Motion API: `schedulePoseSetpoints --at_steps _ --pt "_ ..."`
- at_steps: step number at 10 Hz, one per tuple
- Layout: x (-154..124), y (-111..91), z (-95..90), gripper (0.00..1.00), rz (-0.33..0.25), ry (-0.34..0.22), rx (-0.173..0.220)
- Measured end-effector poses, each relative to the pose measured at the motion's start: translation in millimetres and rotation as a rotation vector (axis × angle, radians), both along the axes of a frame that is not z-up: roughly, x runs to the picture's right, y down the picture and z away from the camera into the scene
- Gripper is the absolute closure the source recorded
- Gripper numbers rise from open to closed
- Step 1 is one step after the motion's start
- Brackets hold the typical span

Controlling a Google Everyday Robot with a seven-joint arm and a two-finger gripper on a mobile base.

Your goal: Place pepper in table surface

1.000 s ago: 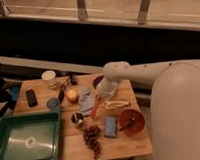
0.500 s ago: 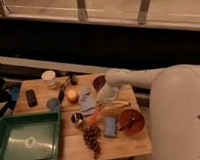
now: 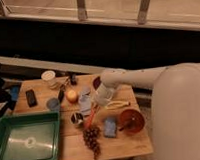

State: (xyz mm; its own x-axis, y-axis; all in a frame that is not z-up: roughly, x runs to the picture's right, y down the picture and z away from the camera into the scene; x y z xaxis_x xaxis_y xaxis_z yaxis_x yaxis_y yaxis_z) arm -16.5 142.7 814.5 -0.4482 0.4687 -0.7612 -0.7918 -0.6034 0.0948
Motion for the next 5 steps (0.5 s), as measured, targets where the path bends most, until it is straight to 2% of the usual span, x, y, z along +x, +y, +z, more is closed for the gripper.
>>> schedulePoseSetpoints --at_steps 5 --pt "-1.1 -0.6 0.2 0.20 0.000 -0.002 0.002"
